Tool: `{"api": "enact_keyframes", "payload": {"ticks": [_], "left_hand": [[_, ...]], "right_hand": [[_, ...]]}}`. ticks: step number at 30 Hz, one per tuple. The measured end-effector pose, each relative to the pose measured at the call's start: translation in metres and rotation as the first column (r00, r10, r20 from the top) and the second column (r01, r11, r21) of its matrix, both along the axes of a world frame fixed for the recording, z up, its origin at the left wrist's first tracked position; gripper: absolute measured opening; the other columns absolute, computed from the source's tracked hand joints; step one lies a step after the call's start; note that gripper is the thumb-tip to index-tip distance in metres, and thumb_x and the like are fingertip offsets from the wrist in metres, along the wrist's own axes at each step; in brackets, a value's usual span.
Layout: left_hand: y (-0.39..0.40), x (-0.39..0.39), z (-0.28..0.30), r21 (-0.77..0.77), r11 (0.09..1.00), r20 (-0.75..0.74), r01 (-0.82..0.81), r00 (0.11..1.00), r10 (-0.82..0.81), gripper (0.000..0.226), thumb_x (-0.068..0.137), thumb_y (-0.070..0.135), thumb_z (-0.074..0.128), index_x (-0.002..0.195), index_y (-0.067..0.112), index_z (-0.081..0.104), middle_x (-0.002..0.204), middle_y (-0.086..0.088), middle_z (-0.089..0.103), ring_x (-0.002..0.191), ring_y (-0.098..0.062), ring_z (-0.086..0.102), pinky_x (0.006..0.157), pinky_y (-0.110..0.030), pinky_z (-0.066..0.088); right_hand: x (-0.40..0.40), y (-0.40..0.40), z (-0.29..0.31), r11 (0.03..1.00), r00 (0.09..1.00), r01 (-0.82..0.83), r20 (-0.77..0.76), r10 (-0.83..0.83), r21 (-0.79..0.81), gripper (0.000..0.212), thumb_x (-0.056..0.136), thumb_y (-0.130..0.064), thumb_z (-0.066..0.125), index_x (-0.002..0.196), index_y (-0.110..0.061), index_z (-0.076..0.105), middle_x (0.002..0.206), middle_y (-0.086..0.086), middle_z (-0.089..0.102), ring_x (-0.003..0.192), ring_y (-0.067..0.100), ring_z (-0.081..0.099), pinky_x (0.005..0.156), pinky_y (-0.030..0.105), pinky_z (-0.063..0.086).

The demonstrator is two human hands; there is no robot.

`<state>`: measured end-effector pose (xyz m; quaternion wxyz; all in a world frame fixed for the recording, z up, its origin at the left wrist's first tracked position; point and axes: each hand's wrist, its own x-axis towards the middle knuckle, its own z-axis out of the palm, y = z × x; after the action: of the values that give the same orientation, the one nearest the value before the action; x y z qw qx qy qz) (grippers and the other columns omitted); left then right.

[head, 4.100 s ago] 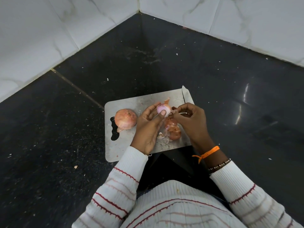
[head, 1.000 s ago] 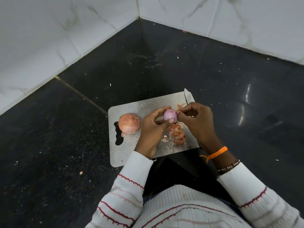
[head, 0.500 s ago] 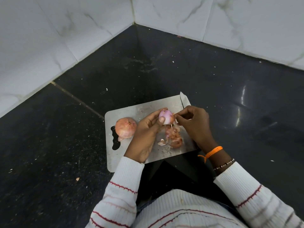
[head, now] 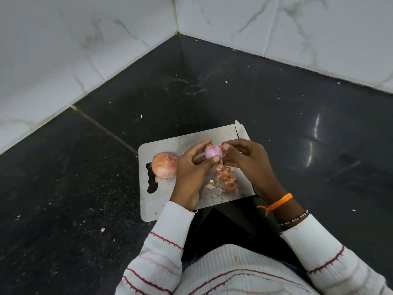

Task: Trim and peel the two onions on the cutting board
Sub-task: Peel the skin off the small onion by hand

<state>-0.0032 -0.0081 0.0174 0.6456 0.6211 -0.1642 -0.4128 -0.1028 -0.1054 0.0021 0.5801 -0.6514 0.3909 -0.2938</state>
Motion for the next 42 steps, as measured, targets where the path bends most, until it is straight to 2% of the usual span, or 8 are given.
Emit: {"api": "enact_keyframes", "payload": {"ticks": [5, 8, 10, 14, 20, 25, 32, 42], "left_hand": [[0.001, 0.000, 0.003, 0.020, 1.000, 0.070, 0.011, 0.998, -0.012, 0.037, 0.079, 0.004, 0.073, 0.111, 0.021, 0.068, 0.115, -0.002, 0.068, 0.109, -0.019, 0.064, 0.091, -0.043, 0.054], [0.001, 0.000, 0.005, 0.029, 0.999, 0.142, 0.021, 0.990, -0.025, 0.034, 0.079, 0.005, 0.073, 0.106, 0.026, 0.068, 0.115, 0.001, 0.068, 0.110, -0.018, 0.063, 0.091, -0.042, 0.054], [0.001, -0.001, 0.006, 0.039, 0.999, 0.188, 0.023, 0.982, -0.030, 0.034, 0.079, 0.006, 0.073, 0.103, 0.029, 0.068, 0.115, 0.003, 0.068, 0.110, -0.017, 0.062, 0.092, -0.041, 0.054], [0.000, -0.002, 0.006, 0.044, 0.999, 0.240, 0.028, 0.970, -0.037, 0.037, 0.078, 0.006, 0.074, 0.109, 0.026, 0.067, 0.116, 0.002, 0.068, 0.111, -0.018, 0.062, 0.094, -0.043, 0.053], [-0.001, -0.002, 0.005, 0.041, 0.998, 0.272, 0.038, 0.961, -0.048, 0.037, 0.078, 0.007, 0.074, 0.108, 0.027, 0.067, 0.116, 0.002, 0.068, 0.108, -0.016, 0.063, 0.093, -0.042, 0.053], [-0.001, 0.000, 0.000, 0.039, 0.998, 0.238, 0.050, 0.970, -0.058, 0.036, 0.078, 0.006, 0.074, 0.109, 0.023, 0.068, 0.114, 0.000, 0.069, 0.107, -0.019, 0.065, 0.091, -0.044, 0.054], [-0.007, -0.001, -0.004, 0.002, 0.999, 0.145, 0.041, 0.989, -0.041, 0.033, 0.077, 0.003, 0.075, 0.103, 0.022, 0.071, 0.108, -0.003, 0.072, 0.102, -0.022, 0.068, 0.087, -0.049, 0.055], [-0.011, -0.003, 0.002, -0.025, 0.999, 0.178, 0.038, 0.983, -0.033, 0.034, 0.077, 0.002, 0.073, 0.102, 0.025, 0.070, 0.108, 0.002, 0.071, 0.100, -0.016, 0.068, 0.085, -0.042, 0.057]], "right_hand": [[0.001, 0.001, 0.003, 1.000, 0.999, -0.019, -0.032, 0.019, -0.001, 0.021, 0.071, -0.035, 0.071, 0.085, -0.021, 0.075, 0.081, 0.001, 0.074, 0.081, 0.021, 0.071, 0.081, 0.048, 0.056], [-0.002, 0.000, 0.007, 0.999, 1.000, -0.012, -0.021, 0.012, -0.035, 0.006, 0.075, -0.020, 0.072, 0.080, -0.021, 0.075, 0.077, 0.002, 0.074, 0.077, 0.020, 0.071, 0.078, 0.047, 0.057], [-0.002, 0.001, 0.008, 0.998, 0.999, -0.028, -0.028, 0.026, -0.048, 0.007, 0.077, -0.016, 0.072, 0.081, -0.022, 0.074, 0.078, 0.002, 0.073, 0.076, 0.018, 0.071, 0.078, 0.045, 0.058], [-0.001, 0.001, 0.008, 0.999, 0.999, -0.040, -0.024, 0.039, -0.013, 0.010, 0.072, -0.030, 0.073, 0.080, -0.026, 0.073, 0.079, 0.001, 0.074, 0.077, 0.018, 0.071, 0.078, 0.046, 0.058], [-0.001, 0.000, 0.009, 1.000, 0.999, -0.019, -0.027, 0.018, -0.016, 0.014, 0.068, -0.035, 0.073, 0.077, -0.025, 0.072, 0.078, 0.002, 0.072, 0.077, 0.020, 0.070, 0.077, 0.048, 0.058], [0.003, 0.001, 0.009, 0.997, 0.996, 0.000, -0.090, -0.007, -0.082, 0.004, 0.073, -0.023, 0.072, 0.076, -0.023, 0.071, 0.075, 0.000, 0.071, 0.074, 0.017, 0.068, 0.076, 0.044, 0.058], [0.006, -0.002, 0.009, 0.995, 0.994, 0.028, -0.104, -0.038, -0.096, 0.009, 0.070, -0.015, 0.075, 0.078, -0.012, 0.071, 0.072, 0.003, 0.071, 0.070, 0.018, 0.068, 0.072, 0.040, 0.059], [0.002, -0.006, 0.011, 0.995, 0.997, 0.063, -0.041, -0.067, -0.077, 0.006, 0.069, -0.008, 0.074, 0.075, -0.009, 0.072, 0.070, 0.007, 0.071, 0.070, 0.026, 0.069, 0.072, 0.049, 0.057]]}}
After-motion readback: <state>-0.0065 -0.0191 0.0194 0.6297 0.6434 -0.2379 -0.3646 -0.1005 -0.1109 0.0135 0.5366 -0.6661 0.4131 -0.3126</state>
